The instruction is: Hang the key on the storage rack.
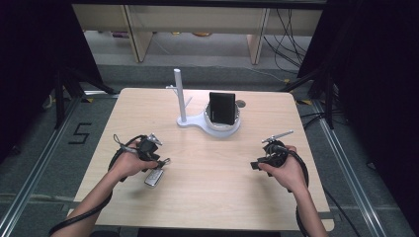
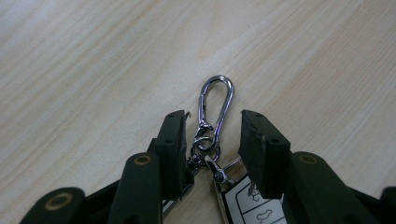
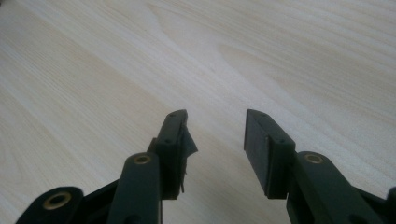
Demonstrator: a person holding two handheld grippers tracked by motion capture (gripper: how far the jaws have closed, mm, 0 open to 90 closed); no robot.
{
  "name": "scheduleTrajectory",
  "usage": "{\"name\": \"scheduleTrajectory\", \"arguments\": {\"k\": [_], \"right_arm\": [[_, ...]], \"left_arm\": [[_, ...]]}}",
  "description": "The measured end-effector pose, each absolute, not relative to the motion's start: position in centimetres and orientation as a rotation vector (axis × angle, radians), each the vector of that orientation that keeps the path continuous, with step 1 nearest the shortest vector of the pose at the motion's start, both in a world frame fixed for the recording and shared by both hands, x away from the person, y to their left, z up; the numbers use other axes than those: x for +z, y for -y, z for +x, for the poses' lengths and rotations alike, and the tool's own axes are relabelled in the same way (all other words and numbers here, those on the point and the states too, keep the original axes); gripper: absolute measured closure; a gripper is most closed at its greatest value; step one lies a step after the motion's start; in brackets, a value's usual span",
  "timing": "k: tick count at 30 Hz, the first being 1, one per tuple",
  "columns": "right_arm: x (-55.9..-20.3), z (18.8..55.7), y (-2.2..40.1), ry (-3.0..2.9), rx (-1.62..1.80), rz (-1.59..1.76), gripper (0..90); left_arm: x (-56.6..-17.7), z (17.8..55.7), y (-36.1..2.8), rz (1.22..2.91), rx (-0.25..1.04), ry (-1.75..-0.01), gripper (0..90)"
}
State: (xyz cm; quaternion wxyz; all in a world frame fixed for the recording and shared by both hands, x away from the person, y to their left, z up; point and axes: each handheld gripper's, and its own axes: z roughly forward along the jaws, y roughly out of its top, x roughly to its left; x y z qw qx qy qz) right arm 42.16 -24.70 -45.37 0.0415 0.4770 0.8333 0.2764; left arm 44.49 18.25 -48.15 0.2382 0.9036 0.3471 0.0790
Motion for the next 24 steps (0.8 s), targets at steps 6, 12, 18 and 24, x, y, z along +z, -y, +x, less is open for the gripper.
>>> {"name": "scheduleTrajectory", "arguments": {"k": [6, 12, 18, 24], "right_arm": [[-45.43, 42.17, 24.61, -2.557, 0.851, 1.454, 60.1], [-45.36, 42.15, 24.63, -2.556, 0.857, 1.459, 60.0], [-45.36, 42.13, 24.62, -2.560, 0.862, 1.451, 59.9], [-45.27, 42.00, 24.50, -2.568, 0.858, 1.475, 59.7]], "left_arm": [[-48.42, 44.70, -17.70, 2.523, 0.241, -0.936, 61.5], [-48.57, 44.72, -17.31, 2.539, 0.246, -0.924, 65.2], [-48.84, 44.87, -17.28, 2.545, 0.224, -0.961, 69.2], [-48.82, 45.02, -17.38, 2.498, 0.174, -1.061, 73.7]]}}
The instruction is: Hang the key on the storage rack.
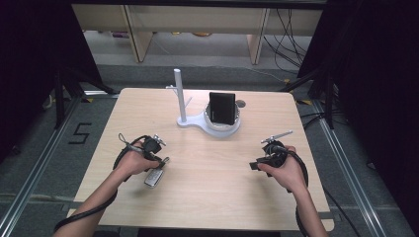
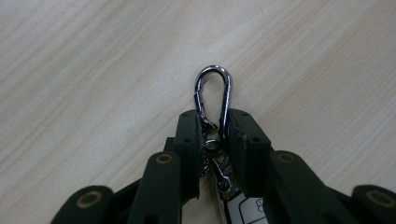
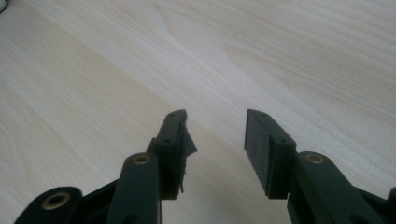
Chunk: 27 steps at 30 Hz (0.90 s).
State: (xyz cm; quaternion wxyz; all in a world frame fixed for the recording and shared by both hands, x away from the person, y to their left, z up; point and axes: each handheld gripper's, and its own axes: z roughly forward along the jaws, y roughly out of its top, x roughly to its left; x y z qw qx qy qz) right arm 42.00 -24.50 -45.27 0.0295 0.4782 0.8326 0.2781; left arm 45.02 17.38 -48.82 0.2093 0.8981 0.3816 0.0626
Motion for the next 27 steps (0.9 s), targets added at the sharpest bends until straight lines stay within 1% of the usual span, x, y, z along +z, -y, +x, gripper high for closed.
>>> {"name": "scheduleTrajectory", "arguments": {"k": [4, 5, 9, 10, 12, 13, 14, 16, 24, 27], "right_arm": [[-45.4, 42.1, 24.4, -2.568, 0.852, 1.470, 59.7], [-45.4, 42.0, 24.4, -2.567, 0.848, 1.475, 59.6], [-45.5, 42.0, 24.4, -2.567, 0.854, 1.453, 59.5], [-45.5, 42.0, 24.4, -2.567, 0.855, 1.453, 59.4], [-45.5, 42.0, 24.4, -2.572, 0.858, 1.453, 59.3], [-45.5, 42.0, 24.4, -2.570, 0.858, 1.455, 59.2], [-45.4, 42.0, 24.3, -2.572, 0.859, 1.460, 59.0], [-45.3, 41.9, 24.3, -2.574, 0.858, 1.470, 58.8], [-45.6, 41.9, 24.2, -2.575, 0.872, 1.448, 57.7], [-45.5, 41.9, 24.2, -2.567, 0.865, 1.452, 57.5]], "left_arm": [[-48.8, 45.4, -17.4, 2.457, 0.119, -1.154, 74.6], [-48.7, 45.5, -17.5, 2.473, 0.117, -1.148, 75.0], [-48.6, 45.6, -17.4, 2.450, 0.118, -1.220, 77.6], [-48.6, 45.6, -17.3, 2.444, 0.115, -1.224, 78.0], [-48.5, 45.6, -17.5, 2.455, 0.158, -1.207, 80.2], [-48.4, 45.6, -17.6, 2.472, 0.162, -1.205, 83.8], [-48.6, 45.6, -17.6, 2.442, 0.147, -1.218, 84.0], [-48.5, 45.6, -17.7, 2.460, 0.149, -1.215, 84.2], [-48.6, 44.7, -17.1, 2.481, 0.258, -1.181, 84.9], [-48.6, 44.1, -17.0, 2.498, 0.337, -1.122, 86.7]]}}
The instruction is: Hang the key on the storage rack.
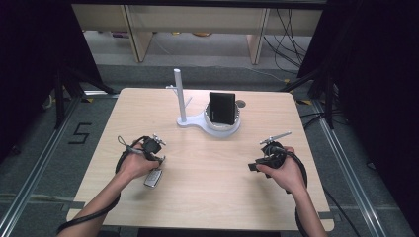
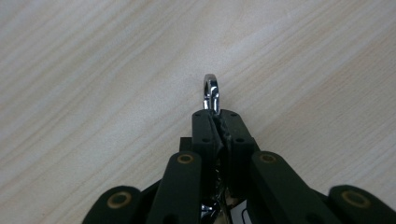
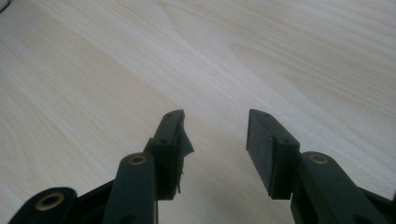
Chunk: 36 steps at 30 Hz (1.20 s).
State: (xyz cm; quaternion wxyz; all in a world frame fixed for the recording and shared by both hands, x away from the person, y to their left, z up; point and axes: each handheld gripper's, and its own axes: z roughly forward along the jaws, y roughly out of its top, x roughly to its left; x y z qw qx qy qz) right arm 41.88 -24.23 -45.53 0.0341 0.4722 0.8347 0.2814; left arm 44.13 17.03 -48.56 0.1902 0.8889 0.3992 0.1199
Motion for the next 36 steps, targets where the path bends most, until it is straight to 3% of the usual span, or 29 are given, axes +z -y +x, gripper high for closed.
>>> {"name": "scheduleTrajectory", "arguments": {"k": [12, 36], "right_arm": [[-45.5, 41.8, 24.3, -2.561, 0.874, 1.457, 57.3], [-45.6, 41.8, 24.2, -2.565, 0.875, 1.451, 57.3]], "left_arm": [[-48.4, 42.0, -17.8, 2.368, 0.611, -1.041, 86.8], [-45.5, 42.3, -19.9, 2.098, 0.900, -1.015, 86.8]]}}
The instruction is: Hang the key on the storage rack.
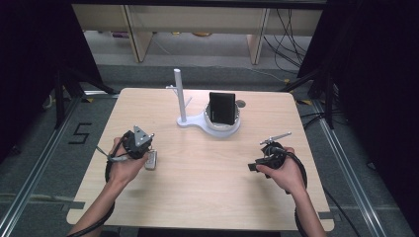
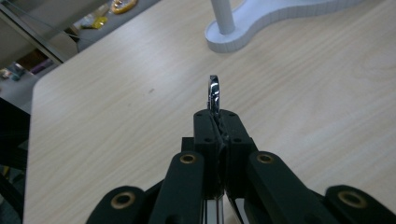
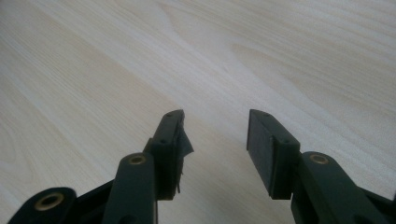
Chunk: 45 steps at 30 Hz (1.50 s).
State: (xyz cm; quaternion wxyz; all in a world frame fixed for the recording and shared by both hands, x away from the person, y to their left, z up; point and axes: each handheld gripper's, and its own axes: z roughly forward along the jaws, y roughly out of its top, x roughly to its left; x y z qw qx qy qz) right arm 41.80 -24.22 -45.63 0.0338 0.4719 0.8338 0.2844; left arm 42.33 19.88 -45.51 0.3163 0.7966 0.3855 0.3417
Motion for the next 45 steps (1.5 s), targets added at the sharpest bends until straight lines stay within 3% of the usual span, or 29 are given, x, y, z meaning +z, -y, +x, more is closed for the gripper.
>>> {"name": "scheduleTrajectory", "arguments": {"k": [27, 45], "right_arm": [[-45.8, 41.7, 24.1, -2.539, 0.909, 1.442, 57.1], [-45.6, 41.4, 24.0, -2.529, 0.912, 1.454, 57.1]], "left_arm": [[-42.0, 44.0, -20.3, 1.811, 1.188, -0.990, 86.8], [-41.3, 44.9, -19.8, 1.772, 1.298, -0.957, 86.8]]}}
